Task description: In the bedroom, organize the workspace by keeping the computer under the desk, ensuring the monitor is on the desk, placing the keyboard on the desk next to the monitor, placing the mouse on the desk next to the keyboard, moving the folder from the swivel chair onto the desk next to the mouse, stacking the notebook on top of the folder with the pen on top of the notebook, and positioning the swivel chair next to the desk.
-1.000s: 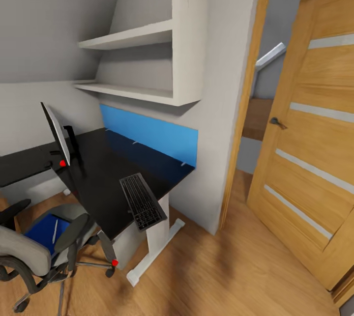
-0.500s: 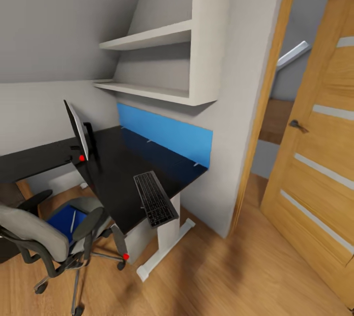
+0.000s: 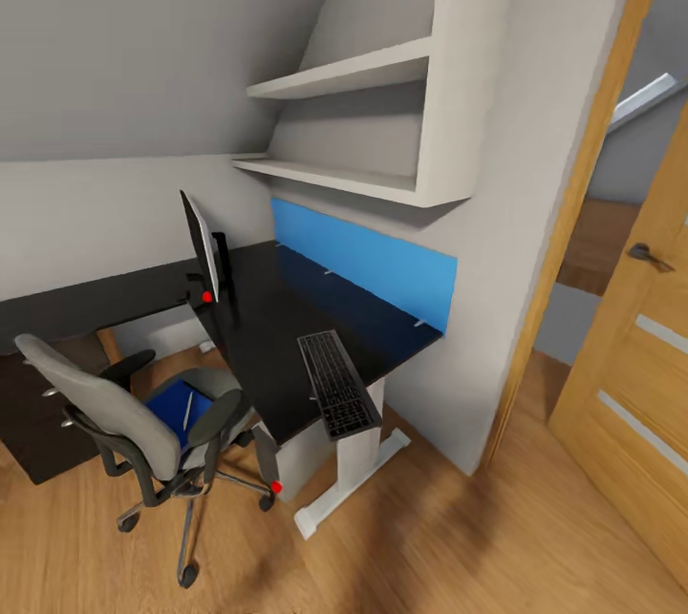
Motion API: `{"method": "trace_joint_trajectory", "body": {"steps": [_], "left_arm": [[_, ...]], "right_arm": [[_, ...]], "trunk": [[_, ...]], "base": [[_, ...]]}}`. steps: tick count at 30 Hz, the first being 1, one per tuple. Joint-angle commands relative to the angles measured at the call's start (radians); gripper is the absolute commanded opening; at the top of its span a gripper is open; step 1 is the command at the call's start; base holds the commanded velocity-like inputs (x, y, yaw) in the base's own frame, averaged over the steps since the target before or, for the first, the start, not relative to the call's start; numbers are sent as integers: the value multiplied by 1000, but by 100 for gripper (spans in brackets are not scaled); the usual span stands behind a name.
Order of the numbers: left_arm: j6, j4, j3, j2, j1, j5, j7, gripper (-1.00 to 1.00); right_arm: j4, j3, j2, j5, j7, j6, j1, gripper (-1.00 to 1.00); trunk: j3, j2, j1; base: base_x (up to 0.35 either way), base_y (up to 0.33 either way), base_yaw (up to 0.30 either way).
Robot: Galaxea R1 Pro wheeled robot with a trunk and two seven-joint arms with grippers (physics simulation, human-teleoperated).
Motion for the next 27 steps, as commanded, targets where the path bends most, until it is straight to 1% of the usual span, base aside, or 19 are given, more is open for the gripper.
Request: {"method": "trace_joint_trajectory", "body": {"steps": [1, 9, 27], "left_arm": [[-1, -2, 1, 0, 0, 0, 0, 100], [-1, -2, -1, -1, 0, 0, 0, 100], [-1, -2, 1, 0, 0, 0, 0, 100]], "right_arm": [[1, -1, 0, -2, 2, -3, -1, 100], [1, 0, 1, -1, 2, -3, -1, 100], [2, 2, 0, 2, 2, 0, -1, 100]], "trunk": [[-1, -1, 0], [-1, -1, 0], [-1, -1, 0]], "base": [[0, -66, 275], [0, -211, 275], [0, -9, 275]]}}
